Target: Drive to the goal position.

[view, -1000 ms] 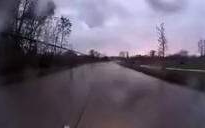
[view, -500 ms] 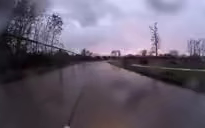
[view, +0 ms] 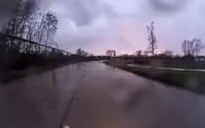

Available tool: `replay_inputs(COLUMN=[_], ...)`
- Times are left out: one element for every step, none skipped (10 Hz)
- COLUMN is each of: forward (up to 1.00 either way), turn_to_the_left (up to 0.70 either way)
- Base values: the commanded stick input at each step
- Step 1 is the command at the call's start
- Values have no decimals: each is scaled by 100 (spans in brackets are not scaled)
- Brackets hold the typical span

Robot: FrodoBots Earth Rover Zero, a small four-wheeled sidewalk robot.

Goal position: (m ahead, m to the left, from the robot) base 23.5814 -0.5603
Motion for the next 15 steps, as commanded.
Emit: replay_inputs(forward=[70,70,70,70,70,70,70,70,70,70,70,70,70,70,70], turn_to_the_left=[0,0,0,0,0,0,0,0,0,0,0,0,9,18,27])
